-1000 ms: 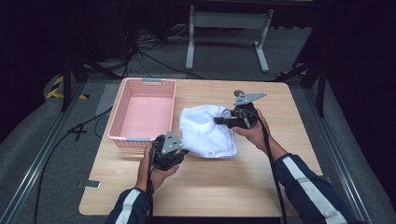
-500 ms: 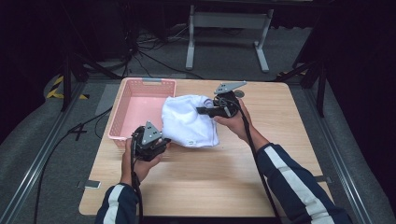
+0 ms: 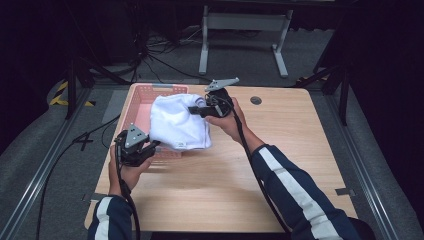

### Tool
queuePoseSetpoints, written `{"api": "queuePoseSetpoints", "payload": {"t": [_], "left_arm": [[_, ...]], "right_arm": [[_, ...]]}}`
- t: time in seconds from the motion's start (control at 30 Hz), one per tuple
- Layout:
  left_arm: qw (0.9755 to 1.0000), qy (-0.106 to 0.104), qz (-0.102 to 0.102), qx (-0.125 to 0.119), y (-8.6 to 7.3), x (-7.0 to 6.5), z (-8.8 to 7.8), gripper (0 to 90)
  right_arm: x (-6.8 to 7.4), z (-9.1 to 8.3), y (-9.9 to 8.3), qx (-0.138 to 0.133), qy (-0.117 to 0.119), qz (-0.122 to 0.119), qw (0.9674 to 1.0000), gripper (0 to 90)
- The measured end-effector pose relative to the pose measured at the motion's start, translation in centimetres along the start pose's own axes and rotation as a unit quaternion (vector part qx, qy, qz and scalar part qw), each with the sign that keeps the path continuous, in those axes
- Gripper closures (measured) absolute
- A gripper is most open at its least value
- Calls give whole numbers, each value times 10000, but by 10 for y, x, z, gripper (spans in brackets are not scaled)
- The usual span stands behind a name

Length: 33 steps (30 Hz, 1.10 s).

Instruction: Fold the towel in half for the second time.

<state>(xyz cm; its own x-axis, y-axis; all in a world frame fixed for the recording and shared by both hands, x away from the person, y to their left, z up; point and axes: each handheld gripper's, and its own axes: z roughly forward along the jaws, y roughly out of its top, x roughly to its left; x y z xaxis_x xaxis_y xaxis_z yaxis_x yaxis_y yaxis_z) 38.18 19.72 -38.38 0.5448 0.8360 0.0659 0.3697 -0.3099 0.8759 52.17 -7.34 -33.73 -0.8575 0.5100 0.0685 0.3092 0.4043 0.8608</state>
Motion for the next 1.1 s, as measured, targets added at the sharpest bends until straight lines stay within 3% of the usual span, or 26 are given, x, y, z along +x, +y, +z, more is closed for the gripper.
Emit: {"api": "queuePoseSetpoints", "payload": {"t": [0.1, 0.17, 0.47, 0.63, 1.03, 1.1], "left_arm": [[10000, 60, -53, -13, -1, 6, -2, 724], [9997, 204, -33, 97, 0, 17, -5, 724], [9978, 578, -83, 319, 2, 40, -3, 725], [9970, 584, -260, 434, -4, 50, 1, 725], [9939, 730, -295, 775, -11, 60, 11, 706], [9927, 765, -328, 877, -12, 61, 12, 689]], "right_arm": [[2, 12, 6, -27, 32, 11, 10000, 647], [3, 19, 11, -50, 32, 62, 10000, 646], [4, 48, 23, -142, 0, 168, 9998, 645], [3, 65, 24, -96, -67, 250, 9996, 638], [-3, 96, 9, 91, -95, 416, 9990, 605], [-3, 100, 8, 162, -152, 347, 9991, 577]]}}
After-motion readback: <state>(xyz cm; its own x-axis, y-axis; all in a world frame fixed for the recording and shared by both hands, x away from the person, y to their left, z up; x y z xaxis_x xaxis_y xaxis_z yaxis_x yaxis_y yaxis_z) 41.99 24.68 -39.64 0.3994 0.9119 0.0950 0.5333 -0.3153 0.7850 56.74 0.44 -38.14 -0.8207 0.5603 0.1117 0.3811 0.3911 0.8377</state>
